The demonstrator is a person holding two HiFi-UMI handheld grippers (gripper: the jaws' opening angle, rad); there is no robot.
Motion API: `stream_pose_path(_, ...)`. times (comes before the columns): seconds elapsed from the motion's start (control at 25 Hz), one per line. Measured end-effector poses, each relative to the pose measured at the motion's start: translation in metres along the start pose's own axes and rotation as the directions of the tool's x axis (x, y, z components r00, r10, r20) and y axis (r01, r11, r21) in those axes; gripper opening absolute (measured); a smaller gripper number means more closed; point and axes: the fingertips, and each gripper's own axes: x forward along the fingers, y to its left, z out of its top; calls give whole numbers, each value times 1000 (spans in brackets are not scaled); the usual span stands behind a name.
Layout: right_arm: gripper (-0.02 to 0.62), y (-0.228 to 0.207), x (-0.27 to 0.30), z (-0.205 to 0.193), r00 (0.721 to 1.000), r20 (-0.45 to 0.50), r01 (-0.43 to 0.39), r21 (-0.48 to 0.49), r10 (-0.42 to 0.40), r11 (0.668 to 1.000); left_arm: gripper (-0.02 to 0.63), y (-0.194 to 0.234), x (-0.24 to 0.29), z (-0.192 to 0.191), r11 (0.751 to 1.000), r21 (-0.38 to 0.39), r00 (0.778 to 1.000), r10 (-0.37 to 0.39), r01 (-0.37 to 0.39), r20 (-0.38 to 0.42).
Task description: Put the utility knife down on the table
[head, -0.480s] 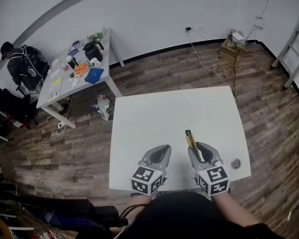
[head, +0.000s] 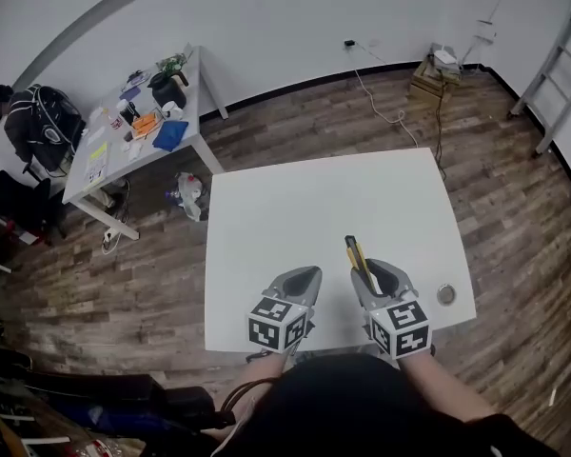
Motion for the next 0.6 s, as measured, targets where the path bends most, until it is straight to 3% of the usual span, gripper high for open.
stream_pose_path(0.32,135,0,17,-10,999,-43,-23,40,25,999,0,-1,-3,-4,1000,-20,1000,-4,5,9)
stream_pose_path(0.6,135,-11,88,-36,986,-166,-1,-2,1,1000,2,11,-16,-18,997,-68,1000,31,-31,4)
